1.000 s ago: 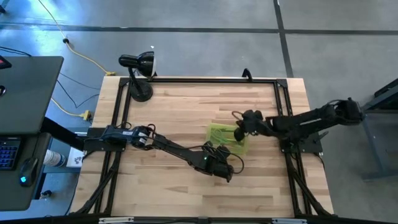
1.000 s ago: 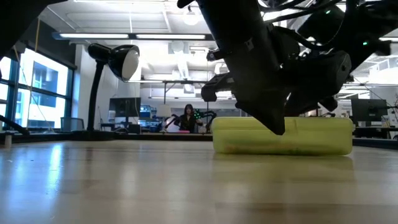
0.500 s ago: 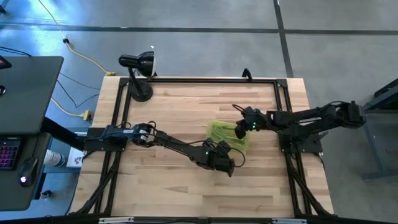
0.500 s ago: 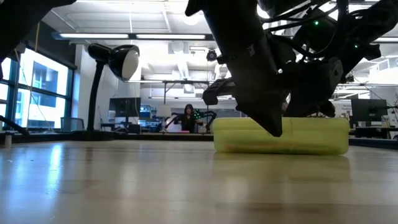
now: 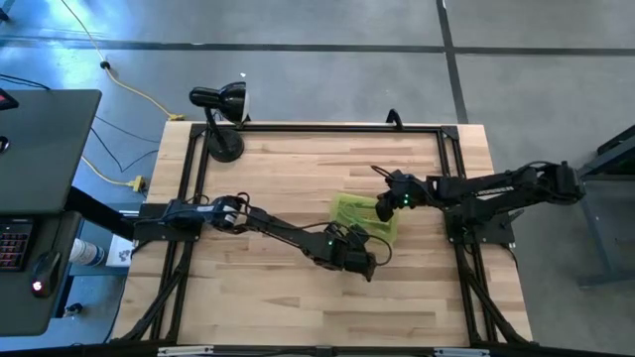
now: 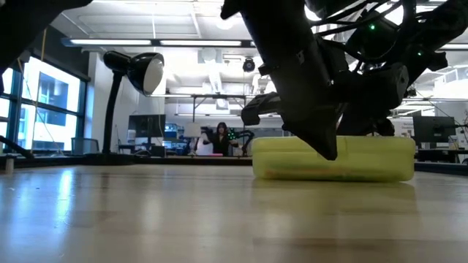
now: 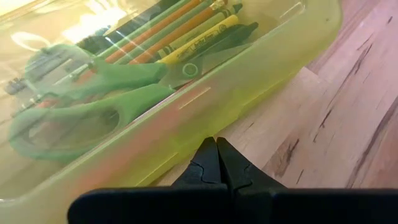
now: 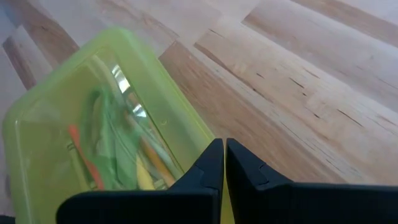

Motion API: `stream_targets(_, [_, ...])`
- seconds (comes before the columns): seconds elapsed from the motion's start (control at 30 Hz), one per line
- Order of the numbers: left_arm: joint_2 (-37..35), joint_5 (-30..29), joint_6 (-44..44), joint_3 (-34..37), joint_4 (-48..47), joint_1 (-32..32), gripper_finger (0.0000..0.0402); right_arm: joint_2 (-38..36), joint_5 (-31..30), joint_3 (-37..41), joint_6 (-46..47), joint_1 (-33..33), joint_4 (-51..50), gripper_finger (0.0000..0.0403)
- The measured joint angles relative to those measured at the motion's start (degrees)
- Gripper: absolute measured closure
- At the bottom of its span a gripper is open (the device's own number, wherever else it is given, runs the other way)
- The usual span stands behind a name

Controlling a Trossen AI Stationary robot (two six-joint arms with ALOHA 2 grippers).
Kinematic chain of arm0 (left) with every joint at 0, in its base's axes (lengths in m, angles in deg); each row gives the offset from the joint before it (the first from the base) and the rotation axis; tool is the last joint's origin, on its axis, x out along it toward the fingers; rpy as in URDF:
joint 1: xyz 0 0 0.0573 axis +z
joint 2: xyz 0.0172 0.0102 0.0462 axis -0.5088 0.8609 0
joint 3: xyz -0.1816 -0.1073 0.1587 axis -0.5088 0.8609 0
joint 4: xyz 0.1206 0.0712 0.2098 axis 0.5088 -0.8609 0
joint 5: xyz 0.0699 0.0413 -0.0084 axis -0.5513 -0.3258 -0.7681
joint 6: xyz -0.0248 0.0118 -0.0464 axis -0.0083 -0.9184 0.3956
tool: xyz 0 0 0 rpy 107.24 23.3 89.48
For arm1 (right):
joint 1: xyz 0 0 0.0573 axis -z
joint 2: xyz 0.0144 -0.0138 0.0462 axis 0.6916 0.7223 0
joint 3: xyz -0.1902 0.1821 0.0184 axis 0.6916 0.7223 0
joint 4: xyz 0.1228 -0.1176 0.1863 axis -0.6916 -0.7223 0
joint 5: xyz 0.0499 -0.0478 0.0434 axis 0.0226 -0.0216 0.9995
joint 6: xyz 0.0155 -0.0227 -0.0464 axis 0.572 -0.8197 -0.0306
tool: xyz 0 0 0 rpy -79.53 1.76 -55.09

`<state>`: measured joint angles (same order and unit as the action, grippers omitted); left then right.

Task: Pick & place school supplies into a supply box
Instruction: Close the yellow supply box

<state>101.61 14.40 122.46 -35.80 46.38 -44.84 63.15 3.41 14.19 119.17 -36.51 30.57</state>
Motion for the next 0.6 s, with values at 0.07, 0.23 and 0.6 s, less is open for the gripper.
stream_targets(0.07, [0.0,-0.1,0.0,0.0,0.1,0.3,0.0392,0.0,-0.4,0.0,0.0,-0.7,-0.1,0.0403])
stream_targets(0.23, [-0.1,1.1,0.0,0.0,0.0,0.9,0.0392,0.0,-3.1,0.1,0.1,-2.8,-0.4,0.0403])
stream_targets(0.6, [-0.2,2.4,-0.2,0.0,-0.2,1.0,0.0392,0.0,-8.2,0.1,0.2,-5.1,-1.3,0.0403])
